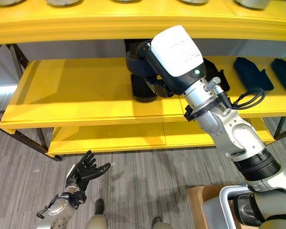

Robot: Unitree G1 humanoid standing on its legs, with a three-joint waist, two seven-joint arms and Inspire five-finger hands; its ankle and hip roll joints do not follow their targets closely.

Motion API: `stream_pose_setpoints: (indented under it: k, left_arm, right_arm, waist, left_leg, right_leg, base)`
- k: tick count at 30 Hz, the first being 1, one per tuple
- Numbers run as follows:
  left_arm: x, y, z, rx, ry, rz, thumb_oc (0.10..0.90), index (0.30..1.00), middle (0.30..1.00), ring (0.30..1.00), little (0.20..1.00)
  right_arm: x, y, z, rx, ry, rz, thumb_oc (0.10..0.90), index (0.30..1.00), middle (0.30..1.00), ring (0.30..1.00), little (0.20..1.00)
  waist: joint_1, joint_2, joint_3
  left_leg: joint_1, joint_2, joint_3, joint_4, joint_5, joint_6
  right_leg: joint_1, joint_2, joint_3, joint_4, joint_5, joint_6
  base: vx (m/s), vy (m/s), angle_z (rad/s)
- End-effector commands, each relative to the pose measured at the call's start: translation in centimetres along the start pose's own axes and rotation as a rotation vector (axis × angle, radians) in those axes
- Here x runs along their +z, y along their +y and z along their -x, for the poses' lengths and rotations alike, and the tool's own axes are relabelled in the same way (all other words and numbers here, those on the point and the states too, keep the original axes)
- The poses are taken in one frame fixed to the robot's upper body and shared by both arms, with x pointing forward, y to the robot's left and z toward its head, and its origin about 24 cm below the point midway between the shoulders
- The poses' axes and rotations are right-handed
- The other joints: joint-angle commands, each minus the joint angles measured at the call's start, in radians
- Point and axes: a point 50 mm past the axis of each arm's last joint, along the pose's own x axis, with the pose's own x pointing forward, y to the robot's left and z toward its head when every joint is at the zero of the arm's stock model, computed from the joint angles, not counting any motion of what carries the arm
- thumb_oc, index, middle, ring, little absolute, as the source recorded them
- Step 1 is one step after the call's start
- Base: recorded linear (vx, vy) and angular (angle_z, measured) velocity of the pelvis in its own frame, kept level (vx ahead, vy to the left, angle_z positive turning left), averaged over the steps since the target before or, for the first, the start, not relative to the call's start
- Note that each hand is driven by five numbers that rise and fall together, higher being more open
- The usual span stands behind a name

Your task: Move parts from the plastic box to the shelf.

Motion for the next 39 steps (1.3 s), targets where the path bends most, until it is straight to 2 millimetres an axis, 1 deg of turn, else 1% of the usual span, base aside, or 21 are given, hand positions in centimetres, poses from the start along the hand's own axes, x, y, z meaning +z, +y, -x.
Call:
stream_pose_setpoints:
  k: [1, 2, 3, 4, 7, 11, 15, 17, 21, 23, 27, 28, 29, 31, 32, 34, 36, 39]
  left_arm:
    - [4.0, -0.3, 0.6, -0.061, -0.202, -0.011, 0.900, 1.000, 1.000, 1.000, 1.000]
    - [4.0, -0.3, 0.6, -0.061, -0.202, -0.011, 0.900, 1.000, 1.000, 1.000, 1.000]
    - [4.3, -0.1, 0.5, -0.061, -0.209, -0.027, 0.900, 1.000, 1.000, 1.000, 1.000]
    - [4.3, -0.1, 0.5, -0.061, -0.209, -0.027, 0.900, 1.000, 1.000, 1.000, 1.000]
    - [4.6, -0.3, 0.3, -0.076, -0.215, -0.052, 0.900, 1.000, 1.000, 1.000, 1.000]
    - [5.1, -0.5, 0.0, -0.099, -0.224, -0.086, 0.900, 1.000, 1.000, 1.000, 1.000]
    - [5.1, -0.5, 0.0, -0.096, -0.224, -0.094, 0.900, 1.000, 1.000, 1.000, 1.000]
    - [5.1, -0.3, 0.0, -0.096, -0.223, -0.097, 0.900, 1.000, 1.000, 1.000, 1.000]
    - [5.4, -0.2, 0.0, -0.095, -0.233, -0.100, 0.900, 1.000, 1.000, 1.000, 1.000]
    - [5.3, -0.1, 0.1, -0.096, -0.226, -0.094, 0.900, 1.000, 1.000, 1.000, 1.000]
    - [5.3, 0.0, 0.2, -0.098, -0.225, -0.084, 0.900, 1.000, 1.000, 1.000, 1.000]
    - [5.3, 0.0, 0.2, -0.098, -0.225, -0.083, 0.900, 1.000, 1.000, 1.000, 1.000]
    - [5.5, 0.1, 0.2, -0.100, -0.230, -0.080, 0.900, 1.000, 1.000, 1.000, 1.000]
    - [5.5, 0.1, 0.2, -0.102, -0.232, -0.074, 0.900, 1.000, 1.000, 1.000, 1.000]
    - [5.6, 0.1, 0.2, -0.102, -0.233, -0.073, 0.900, 1.000, 1.000, 1.000, 1.000]
    - [5.8, 0.1, 0.2, -0.110, -0.239, -0.070, 0.900, 1.000, 1.000, 1.000, 1.000]
    - [5.9, 0.1, 0.1, -0.108, -0.245, -0.067, 0.900, 1.000, 1.000, 1.000, 1.000]
    - [6.1, 0.1, 0.0, -0.106, -0.254, -0.053, 0.900, 1.000, 1.000, 1.000, 1.000]
  right_arm:
    - [0.9, -8.8, -3.8, -0.425, -0.130, 0.160, 0.400, 0.300, 0.300, 0.300, 0.300]
    - [0.9, -8.8, -3.8, -0.425, -0.130, 0.160, 0.400, 0.300, 0.300, 0.300, 0.300]
    - [1.1, -8.6, -4.1, -0.409, -0.137, 0.174, 0.400, 0.300, 0.300, 0.300, 0.300]
    - [1.1, -8.5, -4.1, -0.409, -0.137, 0.174, 0.400, 0.300, 0.300, 0.300, 0.300]
    - [0.9, -8.4, -4.0, -0.396, -0.129, 0.166, 0.400, 0.300, 0.300, 0.300, 0.300]
    - [0.9, -8.3, -4.2, -0.376, -0.131, 0.170, 0.400, 0.300, 0.300, 0.300, 0.300]
    - [1.0, -8.1, -4.7, -0.366, -0.133, 0.169, 0.400, 0.300, 0.300, 0.300, 0.300]
    - [0.9, -8.2, -4.9, -0.360, -0.130, 0.168, 0.400, 0.300, 0.300, 0.300, 0.300]
    - [1.0, -8.4, -5.8, -0.360, -0.128, 0.171, 0.400, 0.300, 0.300, 0.300, 0.300]
    - [1.0, -8.2, -6.2, -0.356, -0.120, 0.122, 0.400, 0.300, 0.300, 0.300, 0.300]
    - [-0.2, -7.8, -7.1, -0.340, -0.058, 0.100, 0.400, 0.300, 0.300, 0.300, 0.300]
    - [-0.1, -7.8, -7.2, -0.341, -0.059, 0.100, 0.400, 0.300, 0.300, 0.300, 0.300]
    - [-0.9, -7.6, -7.7, -0.325, -0.023, 0.101, 0.400, 0.300, 0.300, 0.300, 0.300]
    - [-1.5, -7.2, -8.2, -0.310, 0.016, 0.078, 0.400, 0.300, 0.300, 0.300, 0.300]
    - [-1.5, -7.2, -8.3, -0.310, 0.015, 0.078, 0.400, 0.300, 0.300, 0.300, 0.300]
    - [-2.1, -6.4, -9.3, -0.274, 0.059, 0.055, 0.400, 0.300, 0.300, 0.300, 0.300]
    - [-2.4, -6.1, -9.7, -0.266, 0.083, 0.039, 0.400, 0.300, 0.300, 0.300, 0.300]
    - [-2.9, -5.0, -10.4, -0.238, 0.135, 0.000, 0.400, 0.300, 0.300, 0.300, 0.300]
  waist:
    - [0.056, -0.015, -0.119]
    - [0.055, -0.015, -0.119]
    - [0.069, -0.033, -0.123]
    - [0.069, -0.034, -0.120]
    - [0.080, -0.047, -0.115]
    - [0.083, -0.064, -0.119]
    - [0.089, -0.072, -0.117]
    - [0.097, -0.080, -0.108]
    - [0.111, -0.082, -0.089]
    - [0.115, -0.081, -0.081]
    - [0.128, -0.082, -0.061]
    - [0.127, -0.082, -0.061]
    - [0.132, -0.081, -0.050]
    - [0.141, -0.080, -0.039]
    - [0.140, -0.079, -0.039]
    - [0.152, -0.077, -0.025]
    - [0.160, -0.077, -0.018]
    - [0.174, -0.078, -0.005]
  left_leg:
    - [0.031, 0.080, -0.022, 0.011, -0.006, -0.023]
    - [0.029, 0.079, -0.023, 0.014, -0.007, -0.023]
    - [0.023, 0.044, -0.024, 0.057, -0.059, -0.011]
    - [0.023, 0.041, -0.023, 0.064, -0.064, -0.009]
    - [0.005, 0.013, -0.010, 0.119, -0.103, -0.005]
    - [-0.020, -0.007, 0.002, 0.162, -0.136, -0.002]
    - [-0.036, -0.013, 0.011, 0.195, -0.160, 0.004]
    - [-0.059, -0.017, 0.018, 0.238, -0.181, 0.006]
    - [-0.100, -0.023, 0.016, 0.300, -0.208, 0.010]
    - [-0.115, -0.024, 0.015, 0.315, -0.215, 0.012]
    - [-0.140, -0.024, 0.010, 0.344, -0.225, 0.016]
    - [-0.143, -0.024, 0.010, 0.347, -0.226, 0.016]
    - [-0.155, -0.026, 0.009, 0.362, -0.231, 0.019]
    - [-0.172, -0.028, 0.004, 0.381, -0.238, 0.023]
    - [-0.175, -0.028, 0.004, 0.384, -0.239, 0.023]
    - [-0.193, -0.035, -0.001, 0.399, -0.246, 0.028]
    - [-0.204, -0.040, -0.006, 0.405, -0.248, 0.029]
    - [-0.227, -0.046, -0.015, 0.423, -0.252, 0.033]
  right_leg:
    - [-0.112, -0.020, 0.060, 0.204, -0.102, 0.012]
    - [-0.111, -0.020, 0.059, 0.204, -0.102, 0.012]
    - [-0.079, -0.053, 0.072, 0.173, -0.085, 0.029]
    - [-0.076, -0.056, 0.073, 0.169, -0.084, 0.031]
    - [-0.048, -0.088, 0.067, 0.133, -0.066, 0.049]
    - [-0.031, -0.114, 0.061, 0.095, -0.043, 0.066]
    - [-0.037, -0.125, 0.066, 0.083, -0.030, 0.073]
    - [-0.038, -0.137, 0.063, 0.080, -0.025, 0.077]
    - [-0.057, -0.144, 0.064, 0.090, -0.023, 0.077]
    - [-0.066, -0.143, 0.064, 0.093, -0.023, 0.078]
    - [-0.088, -0.144, 0.065, 0.106, -0.022, 0.077]
    - [-0.090, -0.144, 0.065, 0.108, -0.023, 0.077]
    - [-0.099, -0.143, 0.067, 0.116, -0.024, 0.076]
    - [-0.110, -0.144, 0.064, 0.125, -0.024, 0.076]
    - [-0.112, -0.144, 0.064, 0.126, -0.025, 0.076]
    - [-0.122, -0.148, 0.059, 0.133, -0.024, 0.077]
    - [-0.129, -0.148, 0.058, 0.138, -0.023, 0.077]
    - [-0.139, -0.148, 0.052, 0.146, -0.024, 0.076]
  base:
    - [0.04, 0.059, 0.15]
    - [0.13, 0.161, 0.14]
    - [0.13, 0.166, 0.18]
    - [0.16, 0.211, 0.14]
    - [0.08, 0.123, -0.05]
    - [0.07, 0.100, 0.02]
    - [0.05, 0.068, -0.04]
    - [0.03, 0.051, -0.04]
    - [0.00, 0.034, -0.01]
    - [-0.01, 0.012, -0.02]
    - [-0.02, 0.003, -0.01]
    - [-0.02, 0.021, -0.08]
    - [-0.02, 0.023, -0.10]
    - [-0.01, 0.015, -0.02]
    - [0.00, 0.000, 0.00]
    - [0.00, 0.000, 0.00]
    - [0.00, 0.008, 0.03]
    - [-0.01, 0.011, 0.12]
